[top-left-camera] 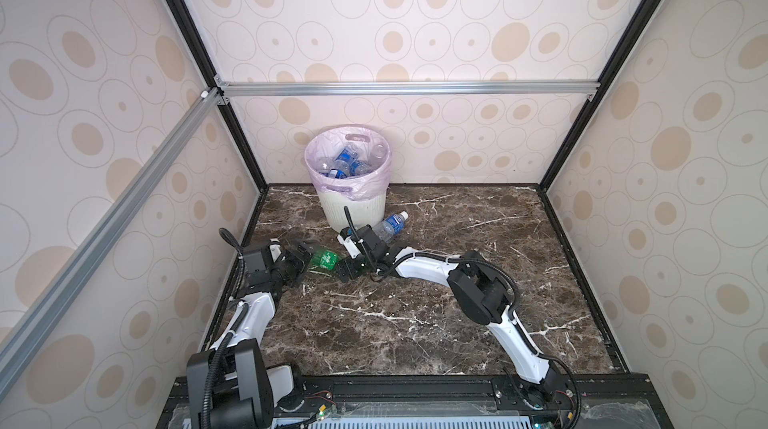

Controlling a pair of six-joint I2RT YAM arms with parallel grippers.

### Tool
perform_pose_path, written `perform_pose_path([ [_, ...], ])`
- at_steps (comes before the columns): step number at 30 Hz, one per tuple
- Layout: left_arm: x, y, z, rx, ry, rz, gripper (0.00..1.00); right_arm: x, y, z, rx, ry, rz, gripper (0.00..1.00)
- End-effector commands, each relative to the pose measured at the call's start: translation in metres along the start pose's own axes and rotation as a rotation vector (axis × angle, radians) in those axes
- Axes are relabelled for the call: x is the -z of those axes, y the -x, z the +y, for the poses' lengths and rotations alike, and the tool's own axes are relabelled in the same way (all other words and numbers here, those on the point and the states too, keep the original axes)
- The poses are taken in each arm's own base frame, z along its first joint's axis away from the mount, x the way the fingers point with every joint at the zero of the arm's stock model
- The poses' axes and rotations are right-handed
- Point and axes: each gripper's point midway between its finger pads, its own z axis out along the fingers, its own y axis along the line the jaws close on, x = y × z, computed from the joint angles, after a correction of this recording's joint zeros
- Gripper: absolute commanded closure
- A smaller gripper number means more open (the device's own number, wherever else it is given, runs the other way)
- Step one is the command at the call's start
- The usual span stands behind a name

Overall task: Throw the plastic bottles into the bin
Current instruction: 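Lower right gripper onto the green yellow-cap soda bottle and close while left gripper returns, then lift the green bottle with right gripper toward the left gripper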

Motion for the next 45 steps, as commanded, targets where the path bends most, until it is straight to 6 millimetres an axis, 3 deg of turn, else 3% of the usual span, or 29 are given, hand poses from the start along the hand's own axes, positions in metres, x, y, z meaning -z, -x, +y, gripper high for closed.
perform_pose_path([
  [1,0.001,0.009,-0.007,-0.038,-0.027,-0.023,0.01,-0.007,-0.009,0.007,0.026,0.011,0.038,0.2],
  [11,0.002,0.007,-0.002,-0.027,-0.024,-0.025,0.01,-0.01,-0.019,0.006,0.026,0.019,0.067,0.47],
  [22,0.007,-0.002,0.001,-0.022,-0.028,-0.018,0.01,0.005,-0.016,0.011,0.031,0.018,0.073,0.67],
  [33,0.006,-0.028,0.002,0.005,-0.07,0.057,0.01,0.057,-0.004,0.021,-0.021,-0.009,0.045,0.73],
  [45,-0.009,-0.054,-0.051,-0.041,-0.175,0.131,0.01,0.116,-0.004,0.026,-0.051,-0.037,-0.008,0.74],
])
